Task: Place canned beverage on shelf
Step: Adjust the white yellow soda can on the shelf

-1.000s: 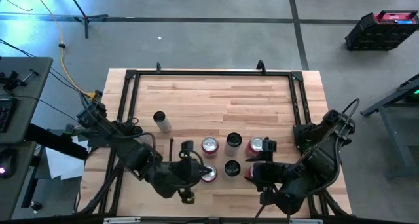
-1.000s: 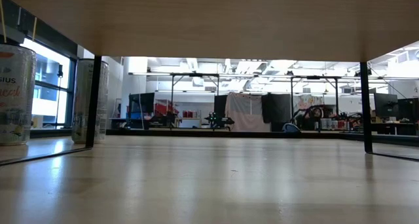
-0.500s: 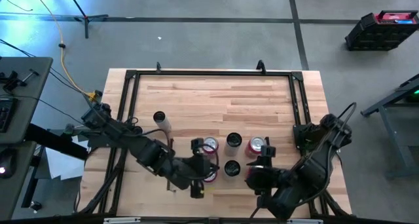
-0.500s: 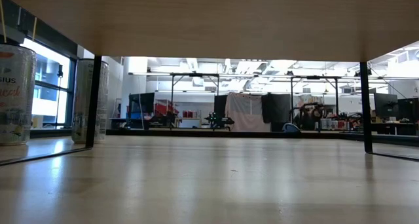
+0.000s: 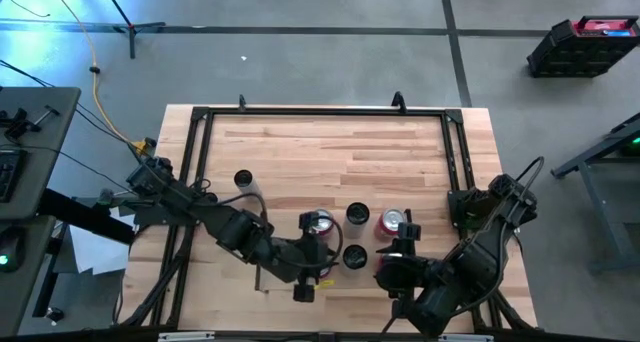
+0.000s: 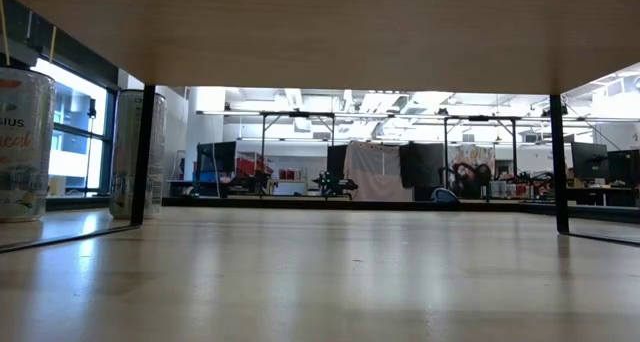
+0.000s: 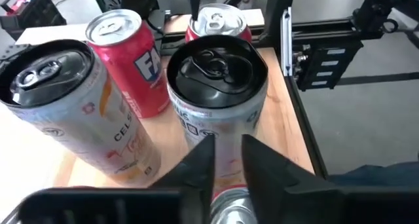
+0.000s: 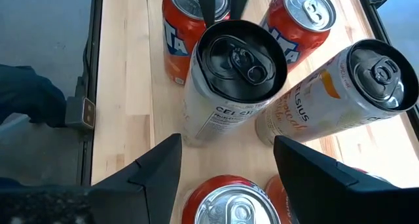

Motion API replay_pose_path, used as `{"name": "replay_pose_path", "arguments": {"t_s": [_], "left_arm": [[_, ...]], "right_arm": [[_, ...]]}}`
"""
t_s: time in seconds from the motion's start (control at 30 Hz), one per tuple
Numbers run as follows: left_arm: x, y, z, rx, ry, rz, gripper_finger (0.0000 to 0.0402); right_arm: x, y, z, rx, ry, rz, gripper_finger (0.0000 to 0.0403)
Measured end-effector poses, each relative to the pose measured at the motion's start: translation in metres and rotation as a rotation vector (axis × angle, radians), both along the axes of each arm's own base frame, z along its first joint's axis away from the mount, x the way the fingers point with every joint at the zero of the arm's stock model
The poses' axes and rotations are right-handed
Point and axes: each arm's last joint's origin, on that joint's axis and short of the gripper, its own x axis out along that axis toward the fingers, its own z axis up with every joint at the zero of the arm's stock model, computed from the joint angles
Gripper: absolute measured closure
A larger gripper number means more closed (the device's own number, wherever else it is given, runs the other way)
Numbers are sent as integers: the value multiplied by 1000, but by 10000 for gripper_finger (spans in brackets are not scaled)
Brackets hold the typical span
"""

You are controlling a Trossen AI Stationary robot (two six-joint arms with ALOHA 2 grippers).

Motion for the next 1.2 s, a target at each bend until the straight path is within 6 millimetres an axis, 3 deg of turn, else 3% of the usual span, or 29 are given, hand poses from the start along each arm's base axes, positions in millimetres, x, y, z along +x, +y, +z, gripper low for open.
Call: {"name": "replay_pose_path", "arguments": {"t_s": [0.2,0.37,1.2], "left_arm": [[2,4,0,9,-1,19,253],[2,4,0,10,-5,18,222],[10,8,5,-44,-62,20,250]], "right_arm": [[0,0,0,2,-2,0,174],[1,-1,0,2,-2,-3,174],[1,-1,0,-6,-9,-6,174]]}}
